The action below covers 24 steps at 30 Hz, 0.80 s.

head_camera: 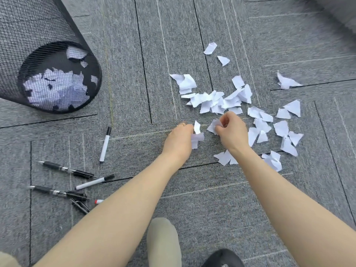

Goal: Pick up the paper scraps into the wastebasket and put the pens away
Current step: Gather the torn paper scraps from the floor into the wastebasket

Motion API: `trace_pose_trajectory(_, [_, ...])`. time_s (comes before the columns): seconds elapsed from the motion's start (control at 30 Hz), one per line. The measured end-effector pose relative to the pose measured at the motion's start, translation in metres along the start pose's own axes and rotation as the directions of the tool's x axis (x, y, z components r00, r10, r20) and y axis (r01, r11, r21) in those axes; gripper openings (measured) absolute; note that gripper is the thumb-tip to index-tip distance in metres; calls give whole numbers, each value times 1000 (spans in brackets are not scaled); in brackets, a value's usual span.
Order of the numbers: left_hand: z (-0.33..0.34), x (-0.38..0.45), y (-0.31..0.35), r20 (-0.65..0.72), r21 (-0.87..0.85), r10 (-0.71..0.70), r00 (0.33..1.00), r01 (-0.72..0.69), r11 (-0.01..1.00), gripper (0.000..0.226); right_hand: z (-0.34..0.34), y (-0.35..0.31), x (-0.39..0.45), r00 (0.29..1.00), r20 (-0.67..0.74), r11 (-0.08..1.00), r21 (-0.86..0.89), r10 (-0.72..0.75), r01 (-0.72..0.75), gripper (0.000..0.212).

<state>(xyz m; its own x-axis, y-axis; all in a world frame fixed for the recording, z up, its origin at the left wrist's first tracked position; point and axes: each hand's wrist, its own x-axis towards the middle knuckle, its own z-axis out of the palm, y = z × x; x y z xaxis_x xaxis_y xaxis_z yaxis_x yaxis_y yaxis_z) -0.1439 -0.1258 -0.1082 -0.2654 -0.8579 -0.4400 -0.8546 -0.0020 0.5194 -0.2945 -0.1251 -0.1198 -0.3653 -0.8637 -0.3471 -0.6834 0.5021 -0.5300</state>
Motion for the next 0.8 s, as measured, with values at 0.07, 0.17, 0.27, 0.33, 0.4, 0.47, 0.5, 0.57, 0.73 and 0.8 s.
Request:
trace_pose_trajectory(0.07, [-1, 0, -3, 2, -120, -63, 998, 63, 991, 22, 1, -1, 1, 1000, 18, 1000, 26, 13, -13, 12])
trace_pose_trajectory(0.17, [-19, -1, -10, 58, -252, -148, 987, 158, 955, 20, -1, -1, 2, 998, 62, 1000, 18, 3, -4, 13])
trace_pose_trajectory(0.27, [-42, -5, -24, 133, -240, -177, 975, 205, 949, 16, -4, 4, 7, 993, 118, 1000, -15, -9, 11, 19])
trace_pose_trajectory(0.33, [-50, -12, -36, 146, -231, -213, 966, 242, 942, 6, -6, 7, 8, 991, 134, 1000, -8, -26, 27, 26])
trace_pose_trajectory(0.4, [-49, -20, -46, 145, -223, -250, 957, 278, 934, 4, -8, 5, 5, 991, 121, 999, 15, -51, 50, 24])
trace_pose_trajectory(0.47, [-41, -27, -49, 143, -220, -272, 951, 299, 929, 8, -10, -1, -2, 993, 109, 995, 92, -50, 41, 23])
trace_pose_trajectory(0.5, [-37, -30, -50, 137, -222, -275, 952, 300, 928, 7, -12, -7, -5, 991, 122, 987, 160, -50, 30, 23])
trace_pose_trajectory(0.57, [-28, -34, -50, 104, -173, -242, 965, 257, 951, 12, -12, -23, -10, 979, 184, 962, 272, -90, 37, 20])
trace_pose_trajectory(0.73, [-15, -39, -48, -28, 25, -31, 999, 32, 999, 9, 8, -48, -12, 921, 288, 958, -34, -262, 283, 20])
trace_pose_trajectory(0.8, [-12, -42, -47, -37, 98, 19, 999, -15, 995, 10, 14, -46, -11, 923, 297, 941, -157, -246, 301, 28])
